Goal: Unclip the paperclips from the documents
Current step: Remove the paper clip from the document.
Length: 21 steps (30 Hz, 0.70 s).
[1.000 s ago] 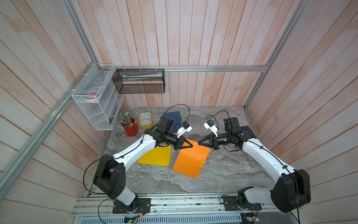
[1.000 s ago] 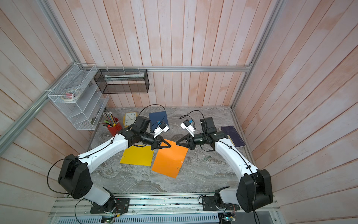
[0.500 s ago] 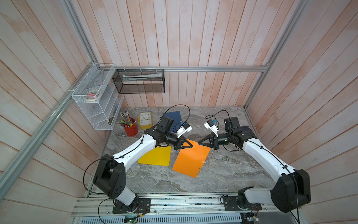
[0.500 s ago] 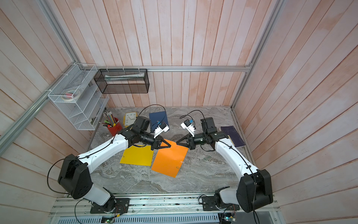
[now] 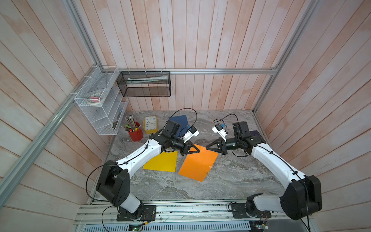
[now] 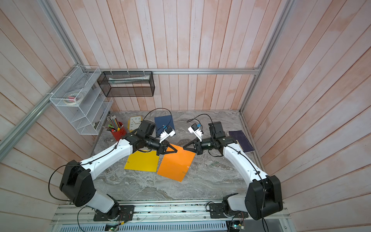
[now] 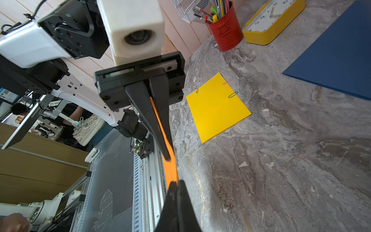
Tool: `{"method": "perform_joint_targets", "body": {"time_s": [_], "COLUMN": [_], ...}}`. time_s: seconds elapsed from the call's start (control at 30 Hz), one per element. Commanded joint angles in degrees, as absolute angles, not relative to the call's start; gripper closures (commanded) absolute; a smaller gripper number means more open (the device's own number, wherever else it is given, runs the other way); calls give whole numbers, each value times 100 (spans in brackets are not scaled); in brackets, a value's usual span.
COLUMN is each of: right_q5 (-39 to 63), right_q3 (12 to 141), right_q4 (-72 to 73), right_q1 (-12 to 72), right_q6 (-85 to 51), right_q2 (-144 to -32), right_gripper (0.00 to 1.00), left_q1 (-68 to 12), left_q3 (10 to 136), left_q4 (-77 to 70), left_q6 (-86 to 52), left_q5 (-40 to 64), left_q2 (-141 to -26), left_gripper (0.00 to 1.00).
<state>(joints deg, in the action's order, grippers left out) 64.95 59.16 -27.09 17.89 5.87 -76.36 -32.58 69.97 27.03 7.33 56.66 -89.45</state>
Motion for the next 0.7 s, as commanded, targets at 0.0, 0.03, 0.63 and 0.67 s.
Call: {"method": "perform_joint_targets", "body": {"time_s": [0.0, 0.03, 0.63, 0.67], "right_q5": [6504, 6503, 6574, 6574], "right_q3": [5939, 5944, 5896, 5897], "right_q4": [-2455, -2452, -2294, -2298], "right_q1": [1584, 1578, 1451, 1444], "right_q6": [511, 518, 359, 356], "right_q2": [-7452, -7453, -7427, -7427], "right_gripper": [99, 99, 98, 98], "left_q1": [-3212, -3212, -3226, -3230], "left_q3": [6869, 6864, 6875, 6880], "left_q4": [3205, 3216, 3234, 3238], "left_q6": [813, 811, 831, 826], "left_q5": [5501, 5502, 5493, 5493], "left_q2": [-8888, -8892, -8943, -8952], "left_gripper": [100, 100, 100, 100]}}
